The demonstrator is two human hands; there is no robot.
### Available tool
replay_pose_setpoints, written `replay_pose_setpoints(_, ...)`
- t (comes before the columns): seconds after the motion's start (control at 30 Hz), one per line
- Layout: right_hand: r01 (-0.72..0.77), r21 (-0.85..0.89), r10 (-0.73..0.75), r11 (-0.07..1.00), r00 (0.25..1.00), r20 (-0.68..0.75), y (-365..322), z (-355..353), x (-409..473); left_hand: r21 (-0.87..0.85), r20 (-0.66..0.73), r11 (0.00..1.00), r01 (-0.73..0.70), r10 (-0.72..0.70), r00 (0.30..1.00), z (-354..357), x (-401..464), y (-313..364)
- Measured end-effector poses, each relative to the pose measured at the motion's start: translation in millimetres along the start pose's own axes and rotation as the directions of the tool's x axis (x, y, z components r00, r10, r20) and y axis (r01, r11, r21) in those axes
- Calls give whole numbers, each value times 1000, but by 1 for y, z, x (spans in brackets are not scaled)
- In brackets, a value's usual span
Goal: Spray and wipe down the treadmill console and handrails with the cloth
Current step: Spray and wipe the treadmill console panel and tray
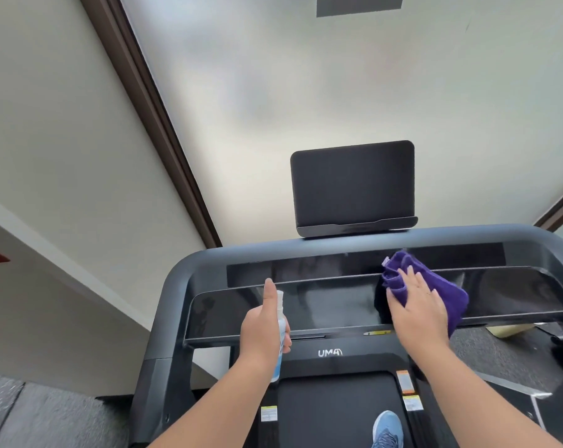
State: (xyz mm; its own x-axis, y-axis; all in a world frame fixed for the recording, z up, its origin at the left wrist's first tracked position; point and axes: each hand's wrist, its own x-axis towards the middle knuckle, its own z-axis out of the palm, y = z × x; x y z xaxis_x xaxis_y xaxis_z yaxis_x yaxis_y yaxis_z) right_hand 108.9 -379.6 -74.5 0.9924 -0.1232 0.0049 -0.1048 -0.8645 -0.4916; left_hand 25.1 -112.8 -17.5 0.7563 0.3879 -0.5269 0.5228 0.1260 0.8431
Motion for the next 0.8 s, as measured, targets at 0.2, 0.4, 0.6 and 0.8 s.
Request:
replay_pose_setpoints(0.2,-226,115,236,967,969,-77,-31,12,38,14,-41,1000,3,-2,999,-18,0,-4)
replay_pose_setpoints(0.4,-77,383,92,921,995,-23,-101,40,42,-3,-91,1000,16,-16,996,-42,-1,-15)
replay_pose_setpoints(0.6,211,326,-276,922,947,167,-155,76,3,-4,-137,1000,20,-21,990,-57,-5,-24)
replay_pose_setpoints(0.8,505,165,-530,847,776,344,-141,79,-46,-127,-101,992,3,-16,995,-50,-8,-35)
